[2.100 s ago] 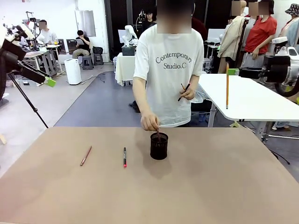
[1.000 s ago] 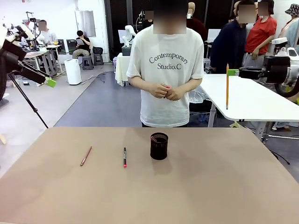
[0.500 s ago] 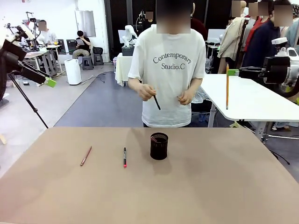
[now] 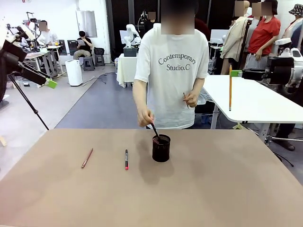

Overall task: Place the pens into the pen holder.
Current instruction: Pick up a writing instrument from the table and place it into the Pen holder.

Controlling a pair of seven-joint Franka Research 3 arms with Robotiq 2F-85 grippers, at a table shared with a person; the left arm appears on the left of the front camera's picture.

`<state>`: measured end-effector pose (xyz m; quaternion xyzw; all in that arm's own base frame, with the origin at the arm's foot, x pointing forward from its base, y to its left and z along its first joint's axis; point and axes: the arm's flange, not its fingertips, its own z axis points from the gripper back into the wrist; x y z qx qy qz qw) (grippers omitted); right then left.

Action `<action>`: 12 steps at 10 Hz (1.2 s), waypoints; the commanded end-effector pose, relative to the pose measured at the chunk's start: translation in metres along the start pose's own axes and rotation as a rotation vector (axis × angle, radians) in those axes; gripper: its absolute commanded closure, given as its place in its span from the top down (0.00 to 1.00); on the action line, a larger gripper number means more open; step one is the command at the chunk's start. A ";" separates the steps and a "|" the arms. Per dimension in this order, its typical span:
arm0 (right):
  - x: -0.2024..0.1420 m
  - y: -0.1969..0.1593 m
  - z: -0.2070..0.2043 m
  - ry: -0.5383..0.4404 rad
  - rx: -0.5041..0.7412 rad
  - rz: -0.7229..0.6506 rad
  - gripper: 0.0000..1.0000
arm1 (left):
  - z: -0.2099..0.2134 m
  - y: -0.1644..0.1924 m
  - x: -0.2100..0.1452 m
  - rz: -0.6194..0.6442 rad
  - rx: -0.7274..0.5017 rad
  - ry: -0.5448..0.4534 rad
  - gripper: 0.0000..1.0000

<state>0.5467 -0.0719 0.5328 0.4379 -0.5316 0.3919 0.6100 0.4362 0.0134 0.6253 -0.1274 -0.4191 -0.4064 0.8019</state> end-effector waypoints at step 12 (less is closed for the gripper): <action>0.002 0.000 0.001 0.001 -0.005 0.003 0.00 | 0.001 0.002 0.000 -0.012 -0.012 -0.019 1.00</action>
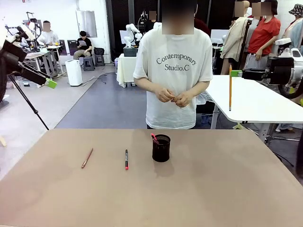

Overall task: Place the pens into the pen holder.
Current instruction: Pick up a writing instrument from the table and place it into the Pen holder.

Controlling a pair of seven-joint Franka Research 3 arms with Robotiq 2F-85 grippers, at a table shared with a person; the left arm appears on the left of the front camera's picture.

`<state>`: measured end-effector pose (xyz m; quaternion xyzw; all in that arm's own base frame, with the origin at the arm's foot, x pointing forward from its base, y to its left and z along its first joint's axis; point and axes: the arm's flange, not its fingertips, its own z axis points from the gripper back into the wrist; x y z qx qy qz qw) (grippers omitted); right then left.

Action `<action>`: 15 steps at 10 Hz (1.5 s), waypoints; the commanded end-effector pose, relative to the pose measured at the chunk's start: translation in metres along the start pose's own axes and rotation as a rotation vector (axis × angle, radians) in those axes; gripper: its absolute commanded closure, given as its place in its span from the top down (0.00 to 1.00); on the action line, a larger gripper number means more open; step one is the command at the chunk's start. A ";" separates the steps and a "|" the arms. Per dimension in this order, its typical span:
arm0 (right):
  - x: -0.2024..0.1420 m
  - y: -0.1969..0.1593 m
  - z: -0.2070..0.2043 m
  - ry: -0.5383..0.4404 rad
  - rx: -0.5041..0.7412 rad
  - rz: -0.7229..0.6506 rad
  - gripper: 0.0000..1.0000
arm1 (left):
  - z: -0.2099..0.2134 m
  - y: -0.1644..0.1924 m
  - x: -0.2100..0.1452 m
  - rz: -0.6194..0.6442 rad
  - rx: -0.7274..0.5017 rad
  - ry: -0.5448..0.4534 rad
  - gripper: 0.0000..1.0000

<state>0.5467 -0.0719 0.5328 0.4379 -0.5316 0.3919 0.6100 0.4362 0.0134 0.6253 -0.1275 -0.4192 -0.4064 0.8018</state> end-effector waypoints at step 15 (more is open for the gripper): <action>0.002 0.000 0.001 0.001 -0.005 0.003 0.00 | 0.001 0.002 0.000 -0.012 -0.012 -0.019 1.00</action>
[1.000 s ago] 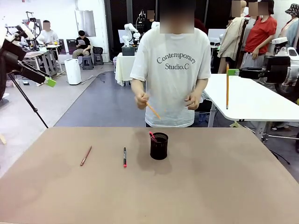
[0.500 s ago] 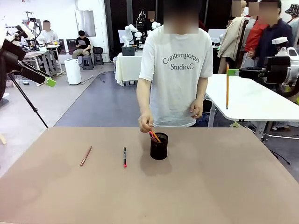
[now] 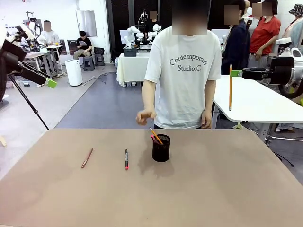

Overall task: Place the pens into the pen holder.
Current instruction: Pick up a writing instrument from the table and place it into the Pen holder.

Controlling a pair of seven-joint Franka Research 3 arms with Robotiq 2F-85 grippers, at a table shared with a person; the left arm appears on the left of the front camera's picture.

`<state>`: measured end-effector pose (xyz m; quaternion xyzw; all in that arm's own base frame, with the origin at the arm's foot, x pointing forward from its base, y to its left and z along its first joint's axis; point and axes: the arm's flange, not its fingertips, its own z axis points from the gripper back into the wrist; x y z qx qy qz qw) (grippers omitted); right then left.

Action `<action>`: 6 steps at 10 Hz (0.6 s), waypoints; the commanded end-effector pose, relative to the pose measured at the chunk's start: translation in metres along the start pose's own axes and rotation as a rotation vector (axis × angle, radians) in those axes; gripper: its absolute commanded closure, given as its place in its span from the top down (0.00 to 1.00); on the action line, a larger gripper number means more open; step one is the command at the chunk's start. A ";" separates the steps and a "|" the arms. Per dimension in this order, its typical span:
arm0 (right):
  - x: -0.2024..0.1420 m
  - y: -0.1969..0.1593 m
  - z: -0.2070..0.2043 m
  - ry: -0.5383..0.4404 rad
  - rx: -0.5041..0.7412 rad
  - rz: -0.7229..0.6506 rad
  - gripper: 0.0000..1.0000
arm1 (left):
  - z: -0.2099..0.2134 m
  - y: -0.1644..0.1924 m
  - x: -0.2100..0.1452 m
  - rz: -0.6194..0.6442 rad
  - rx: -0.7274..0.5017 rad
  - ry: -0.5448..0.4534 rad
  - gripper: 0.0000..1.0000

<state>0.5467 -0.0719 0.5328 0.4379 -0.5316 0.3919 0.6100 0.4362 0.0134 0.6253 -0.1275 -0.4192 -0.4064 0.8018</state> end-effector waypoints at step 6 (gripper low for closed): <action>0.002 0.000 0.001 0.001 -0.005 0.003 0.00 | 0.001 0.002 0.000 -0.012 -0.012 -0.019 1.00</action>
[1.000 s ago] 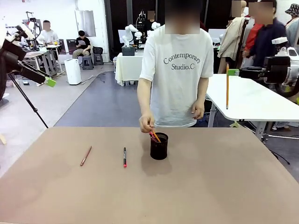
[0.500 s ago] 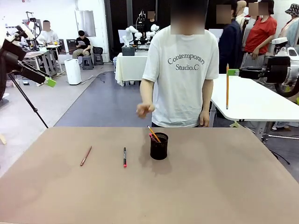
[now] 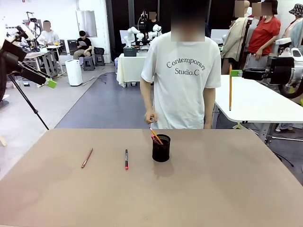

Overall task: Place the pens into the pen holder.
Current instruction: Pick up a writing instrument from the table and place it into the Pen holder.

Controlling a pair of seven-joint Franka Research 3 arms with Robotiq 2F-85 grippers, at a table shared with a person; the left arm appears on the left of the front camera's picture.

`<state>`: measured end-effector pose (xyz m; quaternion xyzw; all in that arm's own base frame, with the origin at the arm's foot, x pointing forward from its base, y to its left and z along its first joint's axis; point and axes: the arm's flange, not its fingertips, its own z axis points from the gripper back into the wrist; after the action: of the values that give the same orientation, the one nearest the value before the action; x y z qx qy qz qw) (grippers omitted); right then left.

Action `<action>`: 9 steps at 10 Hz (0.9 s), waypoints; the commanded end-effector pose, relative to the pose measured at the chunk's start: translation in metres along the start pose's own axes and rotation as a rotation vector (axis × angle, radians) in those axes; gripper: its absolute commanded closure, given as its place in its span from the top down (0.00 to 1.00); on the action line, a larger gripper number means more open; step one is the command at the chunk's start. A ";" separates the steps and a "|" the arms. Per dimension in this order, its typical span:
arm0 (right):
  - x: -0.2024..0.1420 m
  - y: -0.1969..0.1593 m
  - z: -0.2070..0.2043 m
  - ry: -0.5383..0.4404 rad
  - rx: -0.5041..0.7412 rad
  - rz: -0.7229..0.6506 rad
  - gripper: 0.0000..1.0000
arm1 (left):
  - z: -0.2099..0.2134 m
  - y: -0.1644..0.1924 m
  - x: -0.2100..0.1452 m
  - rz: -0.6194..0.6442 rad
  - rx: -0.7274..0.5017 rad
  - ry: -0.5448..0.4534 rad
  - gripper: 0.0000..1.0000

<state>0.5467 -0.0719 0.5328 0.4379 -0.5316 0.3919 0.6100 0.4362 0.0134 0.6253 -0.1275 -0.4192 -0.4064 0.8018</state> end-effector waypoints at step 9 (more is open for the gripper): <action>-0.025 -0.014 -0.045 -0.109 0.042 -0.001 0.00 | 0.001 0.002 0.000 -0.012 -0.012 -0.019 1.00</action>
<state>0.5606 -0.0502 0.5138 0.4595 -0.5378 0.3819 0.5948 0.4362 0.0134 0.6254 -0.1276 -0.4193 -0.4064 0.8017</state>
